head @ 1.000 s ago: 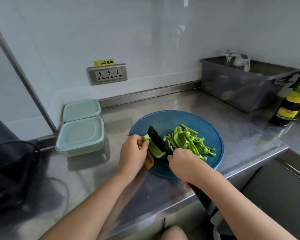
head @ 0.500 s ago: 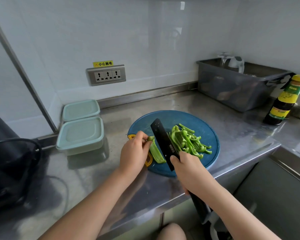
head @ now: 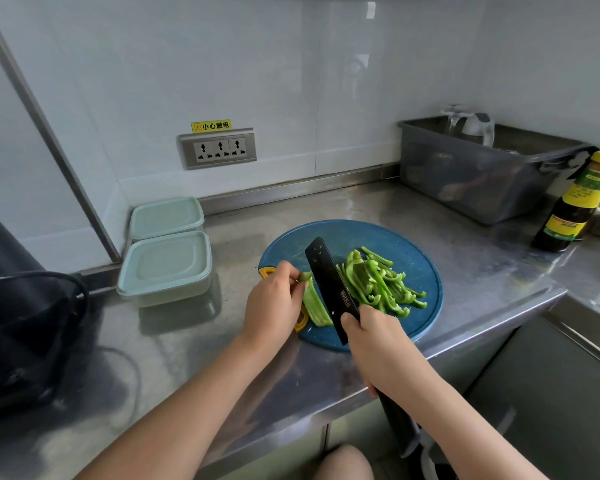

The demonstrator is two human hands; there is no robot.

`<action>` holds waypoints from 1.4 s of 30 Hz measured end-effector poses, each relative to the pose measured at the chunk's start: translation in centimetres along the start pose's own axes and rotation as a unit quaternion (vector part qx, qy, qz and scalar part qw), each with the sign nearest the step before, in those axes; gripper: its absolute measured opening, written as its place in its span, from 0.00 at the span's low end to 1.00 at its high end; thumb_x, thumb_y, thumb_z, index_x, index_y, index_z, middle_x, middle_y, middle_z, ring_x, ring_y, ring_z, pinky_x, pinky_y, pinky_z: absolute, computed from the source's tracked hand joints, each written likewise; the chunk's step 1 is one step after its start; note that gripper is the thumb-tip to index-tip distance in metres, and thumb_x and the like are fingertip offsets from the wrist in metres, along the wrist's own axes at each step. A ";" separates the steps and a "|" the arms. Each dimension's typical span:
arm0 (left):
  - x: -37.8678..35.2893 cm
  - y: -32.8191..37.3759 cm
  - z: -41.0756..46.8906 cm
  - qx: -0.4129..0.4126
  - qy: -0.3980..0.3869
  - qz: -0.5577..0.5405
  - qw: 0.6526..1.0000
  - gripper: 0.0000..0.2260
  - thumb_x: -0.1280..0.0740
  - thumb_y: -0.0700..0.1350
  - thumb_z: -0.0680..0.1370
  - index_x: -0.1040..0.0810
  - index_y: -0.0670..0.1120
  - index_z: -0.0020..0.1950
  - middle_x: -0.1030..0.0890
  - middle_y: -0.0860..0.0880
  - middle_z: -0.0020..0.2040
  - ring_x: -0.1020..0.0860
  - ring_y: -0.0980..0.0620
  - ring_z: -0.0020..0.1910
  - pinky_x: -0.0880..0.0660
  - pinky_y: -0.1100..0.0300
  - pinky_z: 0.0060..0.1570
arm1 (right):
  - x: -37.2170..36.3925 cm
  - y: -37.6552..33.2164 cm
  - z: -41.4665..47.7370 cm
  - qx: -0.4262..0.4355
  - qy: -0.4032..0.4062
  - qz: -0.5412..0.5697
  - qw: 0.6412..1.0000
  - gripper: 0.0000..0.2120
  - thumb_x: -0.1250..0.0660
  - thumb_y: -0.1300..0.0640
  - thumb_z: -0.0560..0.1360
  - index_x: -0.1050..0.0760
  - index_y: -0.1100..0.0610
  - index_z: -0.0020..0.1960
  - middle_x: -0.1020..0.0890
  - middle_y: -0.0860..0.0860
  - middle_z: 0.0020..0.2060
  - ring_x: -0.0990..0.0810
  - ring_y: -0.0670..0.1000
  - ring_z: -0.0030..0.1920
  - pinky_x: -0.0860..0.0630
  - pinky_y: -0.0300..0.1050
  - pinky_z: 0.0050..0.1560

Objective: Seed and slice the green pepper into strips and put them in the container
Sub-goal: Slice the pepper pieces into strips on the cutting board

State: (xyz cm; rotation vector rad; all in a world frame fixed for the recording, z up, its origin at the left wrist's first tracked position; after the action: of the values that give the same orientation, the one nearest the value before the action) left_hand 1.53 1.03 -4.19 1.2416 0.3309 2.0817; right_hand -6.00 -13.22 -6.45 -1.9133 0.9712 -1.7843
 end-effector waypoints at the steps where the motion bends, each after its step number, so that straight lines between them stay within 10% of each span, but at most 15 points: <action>1: 0.0 0.0 0.0 0.000 -0.001 -0.001 1.000 0.06 0.34 0.45 0.77 0.25 0.43 0.49 0.19 0.48 0.40 0.22 0.50 0.38 0.26 0.58 0.37 | 0.1 -0.1 0.0 0.000 0.002 -0.003 1.000 0.16 0.46 0.50 0.80 0.35 0.58 0.37 0.29 0.52 0.33 0.31 0.52 0.32 0.36 0.44 0.29; 29: -1.3 -3.5 0.7 0.154 -0.056 -0.025 0.986 0.07 0.31 0.47 0.75 0.21 0.43 0.46 0.29 0.56 0.31 0.31 0.58 0.33 0.40 0.70 0.29 | -1.7 -1.9 0.1 0.030 -0.015 -0.162 0.986 0.07 0.47 0.59 0.81 0.33 0.61 0.53 0.26 0.56 0.43 0.23 0.59 0.54 0.35 0.44 0.42; 42: -1.7 -4.3 1.0 0.179 -0.061 -0.064 0.980 0.07 0.28 0.46 0.73 0.20 0.43 0.43 0.28 0.57 0.29 0.30 0.60 0.30 0.40 0.71 0.28 | -1.6 -3.2 0.0 0.045 -0.080 -0.177 0.980 0.10 0.49 0.59 0.80 0.36 0.57 0.40 0.36 0.51 0.32 0.33 0.53 0.35 0.34 0.43 0.40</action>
State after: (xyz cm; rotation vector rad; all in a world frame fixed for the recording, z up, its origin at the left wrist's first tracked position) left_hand 4.76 2.92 -7.13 1.5055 0.7346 1.8774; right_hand -5.19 -9.92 -5.47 -2.2382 0.5090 -1.7817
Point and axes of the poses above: each hand's wrist, its own z-axis towards the middle knuckle, its own x-axis out of the back of the hand, y = z × x, the point moved 9 cm from there along z, towards the middle knuckle
